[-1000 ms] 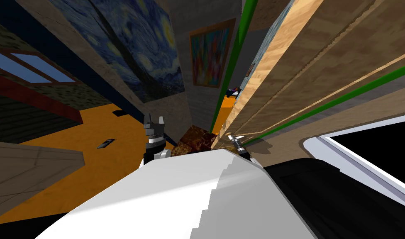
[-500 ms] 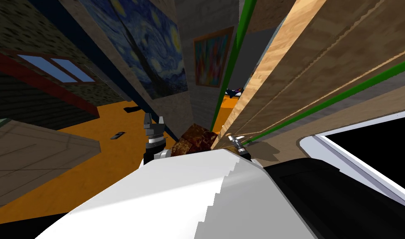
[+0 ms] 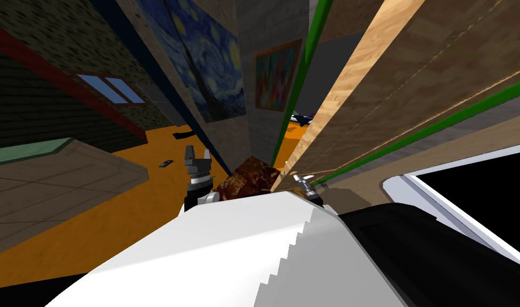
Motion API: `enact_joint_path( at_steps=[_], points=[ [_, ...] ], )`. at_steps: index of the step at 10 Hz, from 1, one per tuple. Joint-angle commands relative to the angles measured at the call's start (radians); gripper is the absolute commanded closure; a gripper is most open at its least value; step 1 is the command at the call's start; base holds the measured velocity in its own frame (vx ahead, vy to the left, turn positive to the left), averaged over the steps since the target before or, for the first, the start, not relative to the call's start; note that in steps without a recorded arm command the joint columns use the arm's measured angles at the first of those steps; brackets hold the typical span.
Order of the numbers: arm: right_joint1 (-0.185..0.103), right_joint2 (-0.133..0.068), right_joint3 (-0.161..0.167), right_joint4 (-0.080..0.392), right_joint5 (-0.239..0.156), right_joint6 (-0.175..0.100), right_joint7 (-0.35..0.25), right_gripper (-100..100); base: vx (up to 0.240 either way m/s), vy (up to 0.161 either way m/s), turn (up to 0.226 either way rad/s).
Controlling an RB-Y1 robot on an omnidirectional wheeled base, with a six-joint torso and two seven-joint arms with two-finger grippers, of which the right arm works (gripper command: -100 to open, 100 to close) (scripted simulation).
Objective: Pull the door open
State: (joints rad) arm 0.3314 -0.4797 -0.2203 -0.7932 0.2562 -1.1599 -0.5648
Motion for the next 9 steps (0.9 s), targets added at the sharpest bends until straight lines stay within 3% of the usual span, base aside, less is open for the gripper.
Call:
enact_joint_path(
  at_steps=[1,5,6,9],
  points=[
    [0.000,-0.008,-0.009,0.010,0.002,-0.013,-0.001,100,-0.218,-0.062,0.171],
    [-0.003,-0.016,-0.017,0.031,0.012,-0.038,-0.007,100,-0.200,-0.057,0.132],
    [-0.006,-0.009,-0.008,0.032,0.014,-0.035,-0.007,100,-0.077,-0.018,0.028],
    [-0.013,-0.011,-0.015,0.055,0.027,-0.063,-0.012,100,-0.174,-0.043,0.182]
  ],
)
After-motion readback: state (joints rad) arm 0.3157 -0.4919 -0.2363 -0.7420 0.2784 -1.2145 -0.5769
